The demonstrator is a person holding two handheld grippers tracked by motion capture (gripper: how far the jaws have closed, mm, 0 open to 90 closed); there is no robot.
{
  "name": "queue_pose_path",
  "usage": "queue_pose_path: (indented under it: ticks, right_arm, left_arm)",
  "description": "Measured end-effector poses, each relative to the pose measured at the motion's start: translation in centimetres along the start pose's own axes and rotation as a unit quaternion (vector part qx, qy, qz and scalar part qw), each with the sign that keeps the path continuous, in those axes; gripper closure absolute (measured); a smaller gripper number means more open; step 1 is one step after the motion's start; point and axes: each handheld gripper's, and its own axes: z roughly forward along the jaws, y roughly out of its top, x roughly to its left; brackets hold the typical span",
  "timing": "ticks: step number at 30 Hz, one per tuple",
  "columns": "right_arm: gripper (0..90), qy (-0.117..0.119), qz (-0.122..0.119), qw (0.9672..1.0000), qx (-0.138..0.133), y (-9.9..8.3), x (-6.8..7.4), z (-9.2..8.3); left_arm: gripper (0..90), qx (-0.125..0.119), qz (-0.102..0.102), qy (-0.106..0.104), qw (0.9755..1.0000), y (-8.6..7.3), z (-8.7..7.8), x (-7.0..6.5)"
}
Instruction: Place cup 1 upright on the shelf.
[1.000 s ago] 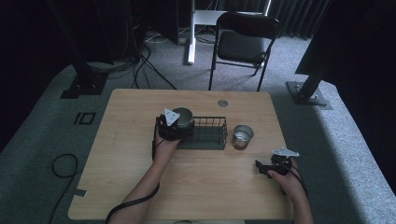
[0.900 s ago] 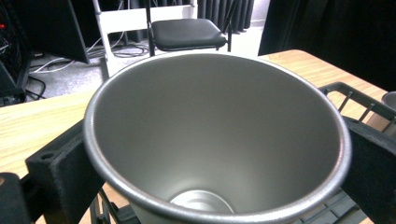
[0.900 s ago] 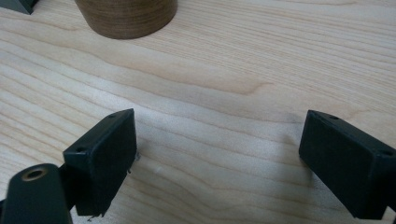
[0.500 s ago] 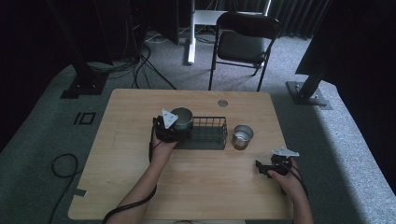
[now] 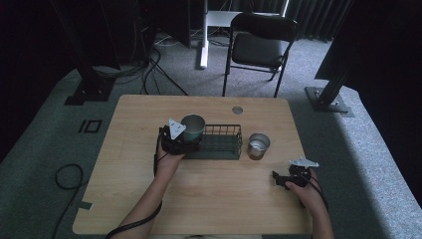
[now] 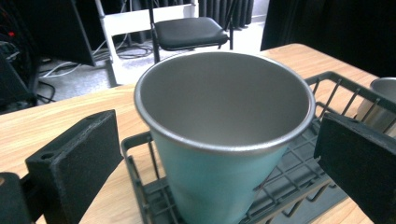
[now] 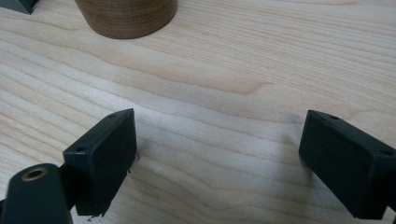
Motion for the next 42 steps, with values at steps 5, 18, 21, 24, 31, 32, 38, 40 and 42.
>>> queue_pose_path:
  ticks: [5, 18, 21, 24, 31, 32, 38, 40, 42]
  right_arm:
    - [10.9, 0.0, 0.0, 1.0, 0.0, 0.0, 0.0, 0.0]
    - [10.9, 0.0, -0.001, 1.0, 0.0, 0.0, 0.0, 0.0]
    - [10.9, 0.0, -0.001, 1.0, 0.0, 0.0, 0.0, 0.0]
    - [10.9, 0.0, -0.001, 1.0, 0.0, 0.0, 0.0, 0.0]
    - [10.9, 0.0, -0.001, 1.0, 0.0, 0.0, 0.0, 0.0]
    - [10.9, 0.0, -0.001, 1.0, 0.0, 0.0, 0.0, 0.0]
    - [10.9, 0.0, -0.001, 1.0, 0.0, 0.0, 0.0, 0.0]
    - [10.9, 0.0, -0.001, 1.0, 0.0, 0.0, 0.0, 0.0]
    - [10.9, 0.0, -0.001, 1.0, 0.0, 0.0, 0.0, 0.0]
  left_arm:
    - [1.3, 0.006, 0.001, -0.003, 1.0, -0.3, -0.7, 0.3]
    - [1.4, 0.007, 0.013, -0.024, 0.9996, -1.1, -3.1, 1.2]
    - [1.4, 0.012, 0.02, -0.024, 0.9995, -1.3, -3.6, 1.5]
    - [1.4, 0.014, 0.022, -0.028, 0.9993, -1.6, -4.0, 1.7]
    - [1.3, 0.019, 0.028, -0.024, 0.9991, -2.3, -5.0, 2.3]
    - [1.3, 0.019, 0.026, -0.025, 0.9992, -2.4, -5.1, 2.4]
    - [1.4, 0.024, 0.031, -0.028, 0.9988, -3.1, -5.8, 3.1]
    - [1.3, 0.026, 0.03, -0.03, 0.9988, -3.4, -6.0, 3.2]
    - [1.4, 0.029, 0.032, -0.032, 0.9985, -3.7, -6.3, 3.4]
